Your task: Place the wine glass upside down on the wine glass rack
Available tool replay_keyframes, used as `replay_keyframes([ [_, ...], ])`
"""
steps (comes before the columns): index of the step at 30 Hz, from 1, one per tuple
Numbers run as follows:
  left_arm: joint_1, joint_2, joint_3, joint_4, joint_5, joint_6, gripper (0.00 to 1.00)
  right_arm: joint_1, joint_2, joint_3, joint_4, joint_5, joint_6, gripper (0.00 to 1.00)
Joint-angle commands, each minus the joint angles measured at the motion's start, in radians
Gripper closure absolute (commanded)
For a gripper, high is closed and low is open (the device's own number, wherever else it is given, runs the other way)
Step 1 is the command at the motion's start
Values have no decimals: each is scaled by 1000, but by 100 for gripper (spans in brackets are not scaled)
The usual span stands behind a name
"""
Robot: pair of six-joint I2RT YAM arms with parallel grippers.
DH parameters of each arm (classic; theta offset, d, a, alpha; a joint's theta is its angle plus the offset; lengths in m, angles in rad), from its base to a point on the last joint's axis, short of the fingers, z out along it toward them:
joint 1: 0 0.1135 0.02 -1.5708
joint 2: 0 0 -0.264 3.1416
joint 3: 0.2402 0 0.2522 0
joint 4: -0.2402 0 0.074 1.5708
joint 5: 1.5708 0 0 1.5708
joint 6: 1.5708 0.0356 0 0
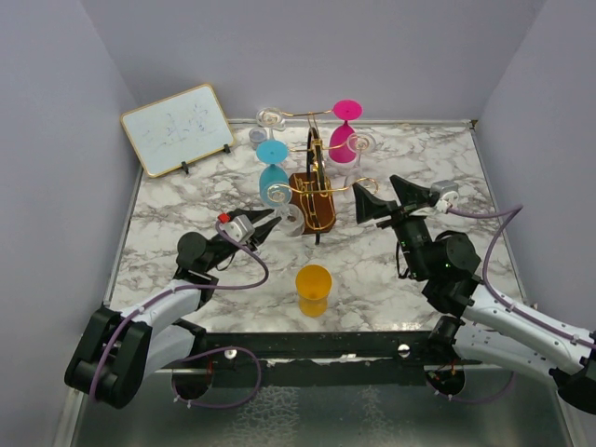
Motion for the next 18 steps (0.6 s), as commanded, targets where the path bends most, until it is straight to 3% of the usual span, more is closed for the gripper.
replay_keyframes([
  [1,-3,-13,11,8,28,12,69,5,10,-4,24,-22,1,1],
  [6,-3,-21,13,7,13,3,69,5,12,-7,20,-28,-8,1],
  [9,-2,-41,10,-4,0,-19,64,5,16,7,-39,-73,-63,1],
  [14,11,-101,5,-44,-21,-70,61,5,47,200,-489,-134,-65,1],
  [18,28,-181,35,-179,-45,-110,61,5,-2,241,-664,-71,81,1],
])
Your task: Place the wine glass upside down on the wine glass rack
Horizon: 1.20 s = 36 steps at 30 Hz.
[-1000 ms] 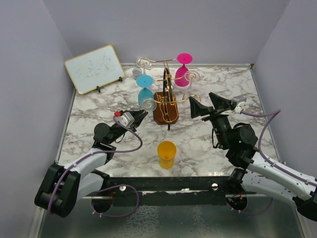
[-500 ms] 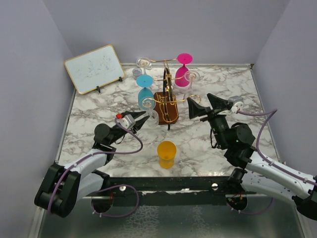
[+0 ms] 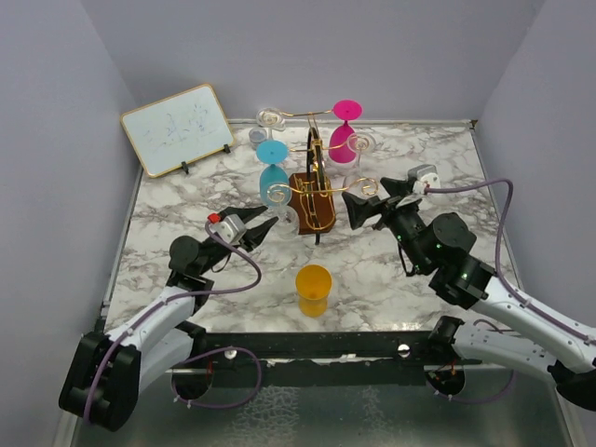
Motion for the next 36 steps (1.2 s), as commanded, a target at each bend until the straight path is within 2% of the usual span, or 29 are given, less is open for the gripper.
replay_keyframes([
  [1,17,-103,40,-165,-35,-52,60,5,-72,64,-317,-17,99,1],
  [6,17,-274,117,-574,-18,20,59,5,-121,131,-502,-105,134,1],
  [10,16,-390,209,-932,-22,130,59,5,-53,220,-714,-286,147,1],
  [12,16,-415,276,-1098,-34,182,65,5,-23,227,-771,-393,168,2],
  [14,16,-420,344,-1232,-48,219,68,5,-10,218,-805,-429,196,4],
  [18,16,-381,484,-1453,-42,252,68,5,-47,176,-806,-385,212,1],
  [24,16,-202,670,-1756,30,292,70,5,-63,199,-845,-323,225,0],
  [28,17,-173,737,-1867,98,358,60,5,-86,187,-873,-306,261,0],
  [31,15,-119,813,-2046,228,502,55,5,-102,171,-892,-271,306,1],
  [36,-3,-84,857,-2110,322,556,58,5,-122,165,-914,-162,394,1],
])
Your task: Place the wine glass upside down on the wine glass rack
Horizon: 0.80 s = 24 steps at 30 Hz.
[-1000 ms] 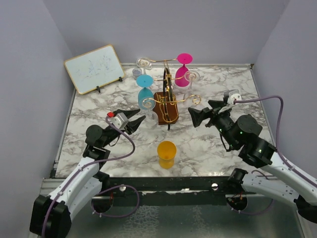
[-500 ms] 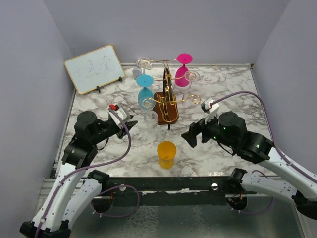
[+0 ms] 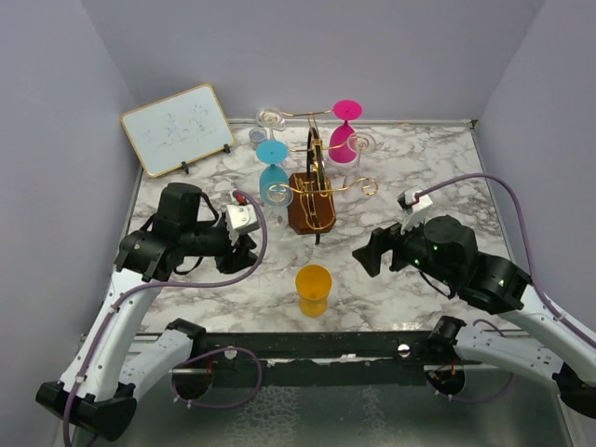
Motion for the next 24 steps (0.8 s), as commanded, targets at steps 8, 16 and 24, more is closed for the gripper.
replay_keyframes([
  [8,-314,152,56,-40,-89,-66,55,5,-61,-28,-37,388,259,1],
  [16,-417,276,117,39,-250,-130,57,5,-103,-67,17,396,297,1],
  [24,-487,397,142,65,-233,-148,60,5,-116,-96,26,379,311,1],
])
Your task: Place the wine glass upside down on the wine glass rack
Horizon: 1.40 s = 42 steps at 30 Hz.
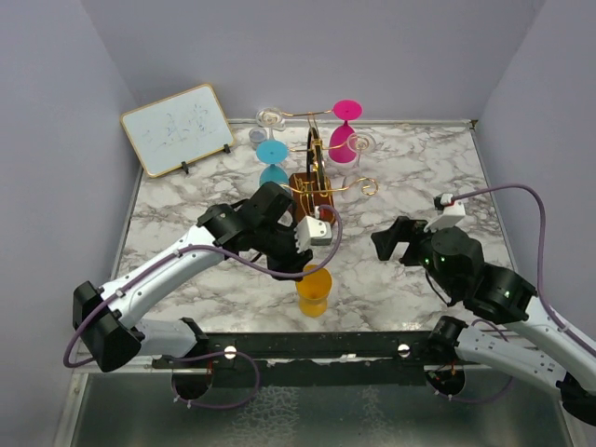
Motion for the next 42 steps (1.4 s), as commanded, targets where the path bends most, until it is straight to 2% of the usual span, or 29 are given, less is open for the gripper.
replay_keyframes([
  [1,-31,32,18,40,-30,-27,60,5,-22,-9,27,25,23,1],
  [14,-57,152,-1,63,-98,-2,61,5,-65,7,43,21,-6,1],
  [16,-59,160,-4,72,-111,-6,69,4,-66,5,50,18,-12,1],
  [19,-61,166,5,76,-116,-8,98,5,-72,-1,58,23,-20,1],
  [20,-62,166,16,71,-115,-7,100,5,-76,-3,60,29,-20,1],
  [26,-67,141,172,10,-103,-1,100,5,-114,19,70,132,-39,1],
  [32,-69,48,394,-1,-114,31,100,5,-129,152,41,311,-82,0],
  [35,-70,-1,498,32,-115,51,100,5,-143,195,136,355,-165,0],
  [38,-69,-61,542,129,-124,67,100,5,-171,177,318,355,-272,1],
  [42,-47,-95,590,253,-143,65,100,5,-205,92,694,189,-475,0],
])
